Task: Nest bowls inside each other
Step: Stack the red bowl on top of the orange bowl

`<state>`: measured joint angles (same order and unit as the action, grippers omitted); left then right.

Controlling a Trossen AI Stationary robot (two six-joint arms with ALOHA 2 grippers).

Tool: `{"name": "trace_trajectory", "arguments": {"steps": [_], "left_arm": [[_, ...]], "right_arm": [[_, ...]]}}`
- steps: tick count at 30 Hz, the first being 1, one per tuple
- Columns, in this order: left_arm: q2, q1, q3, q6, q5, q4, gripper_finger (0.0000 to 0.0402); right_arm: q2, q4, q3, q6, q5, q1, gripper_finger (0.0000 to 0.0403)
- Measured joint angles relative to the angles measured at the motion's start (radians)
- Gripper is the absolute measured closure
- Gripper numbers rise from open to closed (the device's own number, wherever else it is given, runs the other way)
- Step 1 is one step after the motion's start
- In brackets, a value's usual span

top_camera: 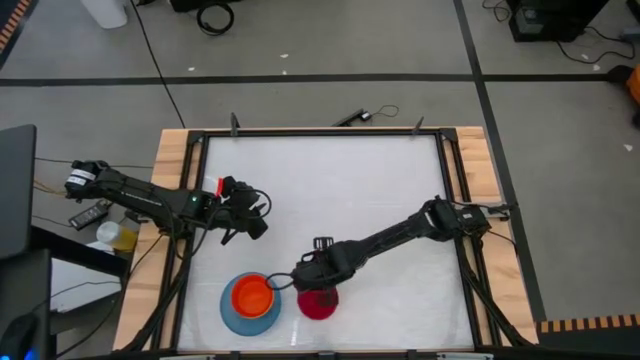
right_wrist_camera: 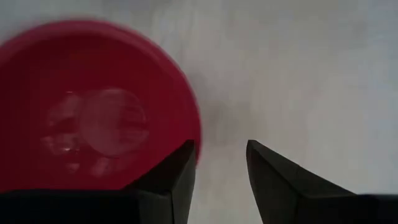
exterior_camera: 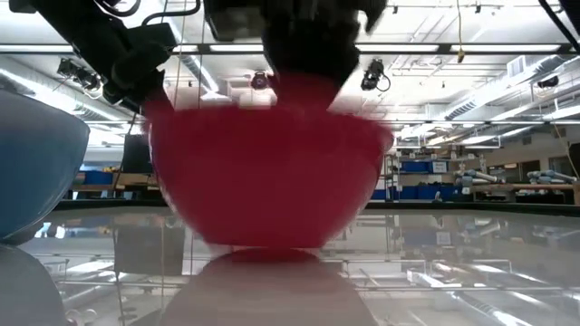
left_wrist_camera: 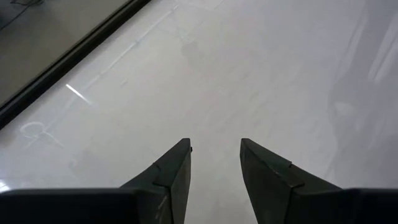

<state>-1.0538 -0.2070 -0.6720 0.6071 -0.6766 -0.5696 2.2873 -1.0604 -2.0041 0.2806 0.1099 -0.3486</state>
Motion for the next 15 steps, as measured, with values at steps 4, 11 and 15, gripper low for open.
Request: {"name": "trace_trajectory", "arguments": {"steps": [4, 11, 15], "left_arm": [[0.000, 0.000, 0.000, 0.000, 0.001, -0.006, 0.0260], [0.000, 0.000, 0.000, 0.001, 0.001, -0.006, 0.0260], [0.000, 0.000, 0.000, 0.003, 0.001, -0.006, 0.0260]], "right_arm": [[0.002, 0.044, 0.044, -0.002, -0.053, 0.006, 0.0251], [0.002, 0.084, 0.087, 0.004, -0.086, 0.008, 0.0259], [-0.009, 0.061, 0.084, 0.008, -0.082, 0.008, 0.0267]]}}
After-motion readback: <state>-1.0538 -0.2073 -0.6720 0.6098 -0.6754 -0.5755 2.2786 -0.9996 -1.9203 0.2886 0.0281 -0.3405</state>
